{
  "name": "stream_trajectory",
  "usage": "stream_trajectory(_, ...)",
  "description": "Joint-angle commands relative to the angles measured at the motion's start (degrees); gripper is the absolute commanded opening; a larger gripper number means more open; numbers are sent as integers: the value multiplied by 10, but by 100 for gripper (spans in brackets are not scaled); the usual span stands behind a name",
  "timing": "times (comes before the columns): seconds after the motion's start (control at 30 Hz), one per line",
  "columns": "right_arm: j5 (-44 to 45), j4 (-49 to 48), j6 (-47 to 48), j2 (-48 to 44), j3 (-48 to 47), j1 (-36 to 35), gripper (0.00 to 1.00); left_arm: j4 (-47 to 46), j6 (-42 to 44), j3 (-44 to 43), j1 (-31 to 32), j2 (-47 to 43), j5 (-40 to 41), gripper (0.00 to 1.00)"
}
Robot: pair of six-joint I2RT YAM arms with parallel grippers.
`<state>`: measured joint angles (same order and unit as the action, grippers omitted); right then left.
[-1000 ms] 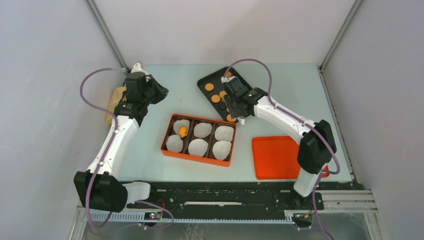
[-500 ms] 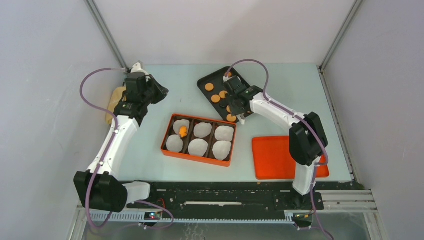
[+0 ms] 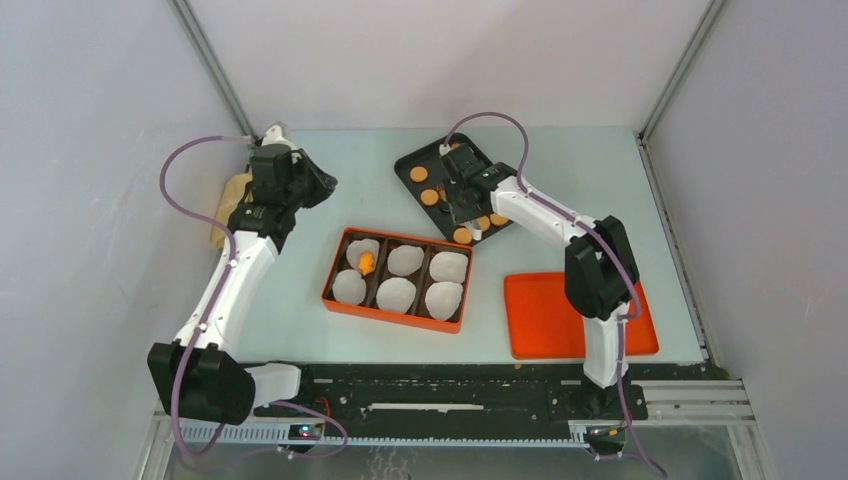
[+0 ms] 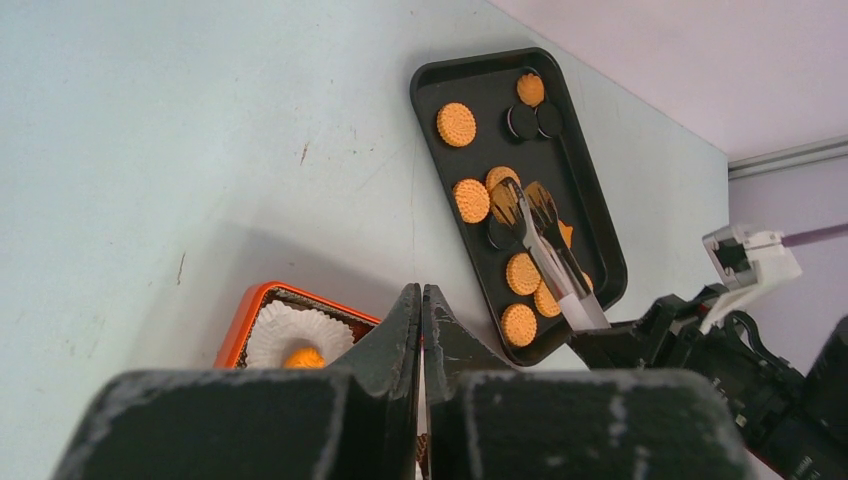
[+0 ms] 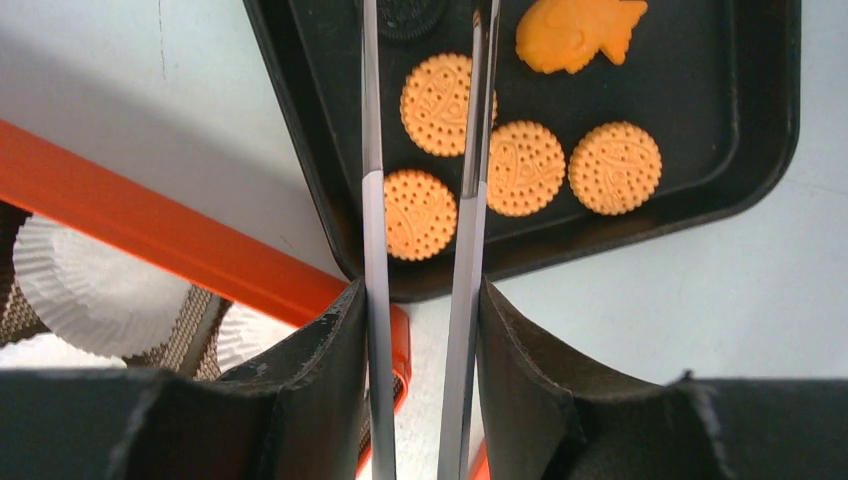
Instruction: Pack the cookies
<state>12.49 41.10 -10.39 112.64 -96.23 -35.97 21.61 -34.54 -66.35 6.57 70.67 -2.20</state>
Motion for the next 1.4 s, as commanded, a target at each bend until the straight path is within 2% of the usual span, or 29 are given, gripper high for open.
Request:
stream_trajectory(0.0, 5, 15, -4, 36, -63, 6, 47, -17, 2, 10, -5, -6, -11, 6)
stream_trajectory(0.27, 17, 34, -7, 78, -105, 9, 47, -20, 3, 11, -6, -1, -15, 6)
stream_trajectory(0.47, 28, 46, -8, 100, -132, 9, 59, -26, 0, 15, -7, 5, -24, 6)
stream_trajectory(0.53, 29, 51, -9, 109, -144, 9, 60, -27, -1, 16, -7, 7, -27, 5)
stream_trajectory(0.6, 34, 56, -10, 116, -154, 9, 57, -28, 0, 16, -7, 7, -29, 5)
stream_trajectory(0.83, 34, 58, -5, 113, -163, 10, 34, -31, -1, 21, -8, 10, -35, 5)
stream_trajectory(0.9, 35, 60, -9, 102, -158, 9, 30, -31, -2, 20, -8, 11, -38, 4)
stream_trajectory(1.17, 13, 11, -3, -62, -42, -6, 27, -26, -7, 5, -10, 1, -38, 4)
stream_trajectory(1.37, -27, 19, -1, -155, 12, -25, 25, -24, -10, -9, -20, 9, -42, 4)
